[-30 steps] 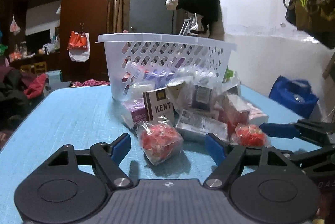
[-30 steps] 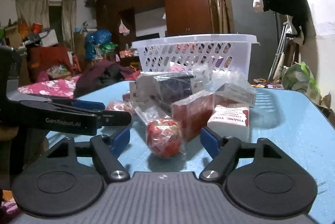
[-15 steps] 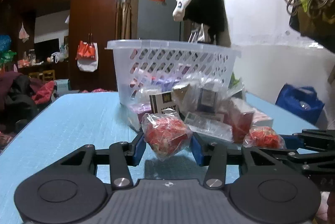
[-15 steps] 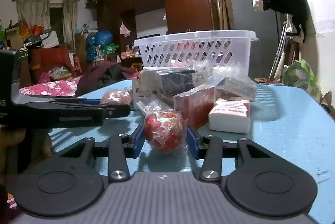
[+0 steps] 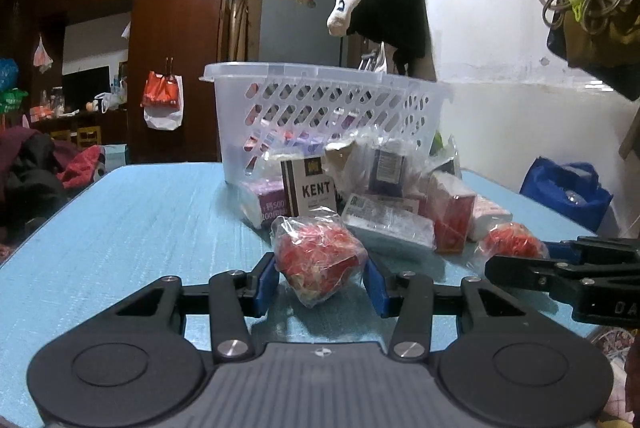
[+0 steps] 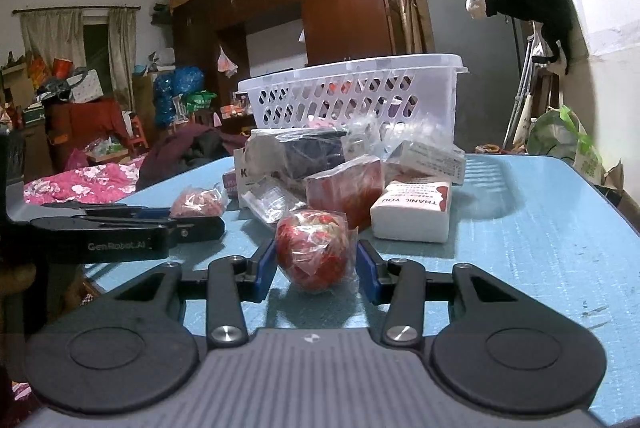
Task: Organize objects
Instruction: 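Grasp a red bagged item with each gripper, then lift both red bags over the white basket and open both grippers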
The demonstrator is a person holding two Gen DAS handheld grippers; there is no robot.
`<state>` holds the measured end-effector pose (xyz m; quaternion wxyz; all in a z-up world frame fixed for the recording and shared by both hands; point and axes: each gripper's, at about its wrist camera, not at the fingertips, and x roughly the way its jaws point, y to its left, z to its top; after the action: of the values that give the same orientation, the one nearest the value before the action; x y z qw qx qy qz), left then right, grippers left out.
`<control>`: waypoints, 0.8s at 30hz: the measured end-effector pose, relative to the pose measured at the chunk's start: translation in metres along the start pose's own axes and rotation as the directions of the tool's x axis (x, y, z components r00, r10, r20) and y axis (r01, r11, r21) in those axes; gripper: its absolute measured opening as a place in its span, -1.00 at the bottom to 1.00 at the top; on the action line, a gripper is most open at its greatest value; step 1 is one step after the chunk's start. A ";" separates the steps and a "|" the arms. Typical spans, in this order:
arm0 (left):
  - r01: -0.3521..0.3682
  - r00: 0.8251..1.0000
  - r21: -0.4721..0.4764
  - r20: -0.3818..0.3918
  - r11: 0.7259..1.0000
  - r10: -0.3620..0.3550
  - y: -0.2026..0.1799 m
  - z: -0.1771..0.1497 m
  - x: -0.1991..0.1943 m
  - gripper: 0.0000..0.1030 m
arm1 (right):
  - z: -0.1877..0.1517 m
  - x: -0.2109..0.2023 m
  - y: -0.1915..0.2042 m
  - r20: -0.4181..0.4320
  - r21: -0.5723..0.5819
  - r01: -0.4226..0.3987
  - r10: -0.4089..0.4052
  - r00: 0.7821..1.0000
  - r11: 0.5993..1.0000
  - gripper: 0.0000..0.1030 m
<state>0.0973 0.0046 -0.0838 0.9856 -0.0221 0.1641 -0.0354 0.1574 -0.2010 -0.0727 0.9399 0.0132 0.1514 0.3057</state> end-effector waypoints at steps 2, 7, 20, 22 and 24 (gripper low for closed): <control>0.003 1.000 -0.002 0.009 1.000 -0.003 0.000 0.000 -0.003 -0.03 | 0.000 -0.002 -0.001 0.008 0.002 0.002 -0.002 1.000 1.000 -0.09; 0.006 1.000 -0.007 0.006 1.000 -0.006 0.002 -0.002 -0.003 -0.03 | 0.001 -0.003 -0.003 0.017 0.012 -0.009 0.009 1.000 1.000 -0.09; 0.007 0.987 0.016 0.157 1.000 -0.009 0.013 0.070 -0.002 -0.03 | 0.074 -0.003 -0.016 0.126 0.013 -0.108 0.105 0.986 0.994 -0.09; 0.000 0.983 0.034 0.185 0.999 -0.007 0.016 0.109 0.012 -0.03 | 0.116 0.011 -0.016 0.145 -0.026 -0.108 0.111 0.983 0.994 -0.09; -0.022 0.983 0.042 0.182 0.999 0.014 0.018 0.146 0.034 -0.03 | 0.152 0.033 -0.014 0.148 -0.092 -0.046 0.059 0.987 0.995 -0.09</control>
<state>0.1776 0.0247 0.0425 0.9970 -0.0019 0.0726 -0.0279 0.2353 -0.1835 0.0620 0.9399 -0.0014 0.0657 0.3349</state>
